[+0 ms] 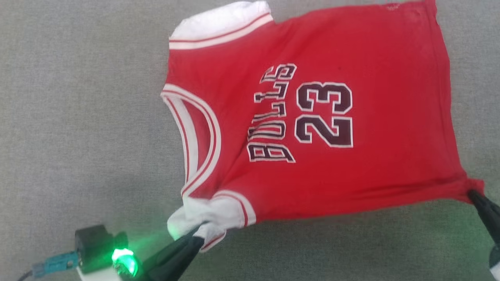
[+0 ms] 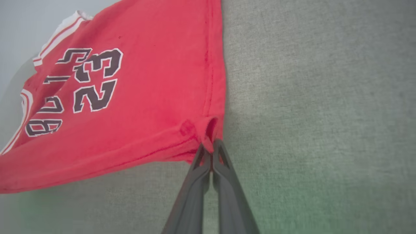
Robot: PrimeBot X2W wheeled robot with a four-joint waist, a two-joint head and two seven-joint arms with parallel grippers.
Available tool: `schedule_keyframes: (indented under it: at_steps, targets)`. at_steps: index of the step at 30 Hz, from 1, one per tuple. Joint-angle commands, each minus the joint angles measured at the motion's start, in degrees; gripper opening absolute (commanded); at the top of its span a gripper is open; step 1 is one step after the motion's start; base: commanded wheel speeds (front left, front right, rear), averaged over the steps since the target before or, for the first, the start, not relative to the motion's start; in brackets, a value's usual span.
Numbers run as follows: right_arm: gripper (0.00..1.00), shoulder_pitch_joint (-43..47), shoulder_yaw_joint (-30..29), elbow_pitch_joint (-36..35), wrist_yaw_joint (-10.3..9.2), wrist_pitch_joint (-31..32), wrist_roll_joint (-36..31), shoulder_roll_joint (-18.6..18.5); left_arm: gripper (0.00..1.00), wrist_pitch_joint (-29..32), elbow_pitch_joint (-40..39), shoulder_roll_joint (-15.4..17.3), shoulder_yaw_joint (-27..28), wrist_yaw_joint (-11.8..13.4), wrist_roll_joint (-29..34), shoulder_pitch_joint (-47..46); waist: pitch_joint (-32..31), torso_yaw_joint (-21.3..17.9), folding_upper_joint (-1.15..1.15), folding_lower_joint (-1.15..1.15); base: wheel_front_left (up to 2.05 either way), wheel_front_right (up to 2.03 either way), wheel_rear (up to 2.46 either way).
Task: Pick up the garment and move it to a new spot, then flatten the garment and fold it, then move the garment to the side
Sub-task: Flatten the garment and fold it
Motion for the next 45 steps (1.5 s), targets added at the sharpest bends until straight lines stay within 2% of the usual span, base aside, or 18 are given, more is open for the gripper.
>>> schedule_keyframes:
  at_steps: [1,4,7,12,15,24,35,36,37,38,39,40,41,42,45]
  targets:
    - [0.0,0.61,-0.77,-1.39,0.02,0.53,-0.41,0.64,0.0,-0.28,-0.79,0.64,0.54,0.07,0.51,1.0,0.17,-0.1,0.0,0.0,0.0,0.0,0.0]
    - [0.0,1.42,-3.28,-4.27,0.02,1.71,-0.25,2.65,0.0,-0.28,-2.99,2.06,0.13,0.07,0.9,1.79,0.43,-0.1,0.0,0.0,0.0,0.0,0.0]
    - [0.0,-0.87,-4.79,-4.79,0.02,2.34,-0.27,3.42,0.0,-0.28,-3.97,2.99,-0.33,0.06,1.08,-1.35,0.72,0.11,0.0,0.0,0.0,0.0,0.0]
    - [0.0,-7.65,-6.36,-1.34,0.02,2.64,-0.67,3.08,0.0,-0.28,-3.75,2.2,-2.88,0.07,-2.32,-12.07,1.88,0.47,0.0,0.0,0.0,0.0,0.0]
    - [0.0,-12.45,-5.01,1.41,0.02,3.07,-1.19,2.24,0.0,-0.14,-1.6,2.05,-5.68,0.05,-5.2,-19.85,3.25,0.22,0.0,0.0,0.0,0.0,0.0]
    - [0.0,-24.48,0.56,10.74,0.02,1.59,-2.88,0.05,0.0,0.69,11.26,0.21,-14.17,0.06,-12.91,-38.74,7.29,-0.03,0.0,0.0,0.0,0.0,0.0]
    - [0.0,-28.24,6.14,15.82,0.02,-0.79,-3.99,-2.9,0.0,-0.2,24.09,-2.41,-20.48,0.06,-16.28,-46.82,9.48,0.22,0.0,0.0,0.0,0.0,0.0]
    - [0.0,-28.28,6.67,16.14,0.02,-1.22,-4.08,-3.07,0.05,-0.19,25.19,-2.45,-21.04,0.06,-15.93,-47.14,9.3,0.15,0.0,0.0,0.0,0.0,0.0]
    - [0.0,-28.29,7.4,16.25,0.02,-1.49,-4.21,-3.46,0.16,-0.18,26.15,-2.43,-21.72,0.07,-15.52,-47.43,9.07,0.1,0.0,0.0,0.0,0.0,0.0]
    - [0.0,-28.26,7.97,16.25,0.02,-2.15,-4.39,-3.81,0.45,-0.2,27.27,-2.26,-22.35,0.07,-14.87,-47.76,8.77,0.05,0.0,0.0,0.0,0.0,0.0]
    - [0.27,-28.16,8.22,16.36,0.02,-3.05,-4.56,-4.04,0.95,-0.22,27.99,-2.47,-22.56,0.07,-14.75,-48.01,8.34,0.02,0.0,0.0,0.0,0.0,0.0]
    - [0.69,-27.97,8.43,16.48,0.02,-3.69,-4.7,-4.35,1.0,-0.24,28.32,-2.57,-22.66,0.07,-14.91,-48.13,7.91,0.0,0.0,0.0,0.0,0.0,0.0]
    - [0.97,-27.71,8.61,16.67,0.02,-4.37,-4.79,-4.63,1.0,-0.25,28.76,-2.29,-22.64,0.07,-14.72,-48.35,7.3,0.02,0.0,0.0,0.0,0.0,0.0]
    - [1.0,-27.58,8.67,16.72,0.02,-5.0,-4.76,-4.72,1.0,-0.25,28.88,-1.92,-22.82,0.07,-14.41,-48.67,6.8,0.04,0.0,0.0,0.0,0.0,0.0]
    - [1.0,-26.76,8.84,16.95,0.02,-6.25,-4.34,-4.99,1.0,-0.27,28.74,-0.66,-24.63,0.07,-13.62,-49.51,4.78,0.18,0.0,0.0,0.0,0.0,0.0]
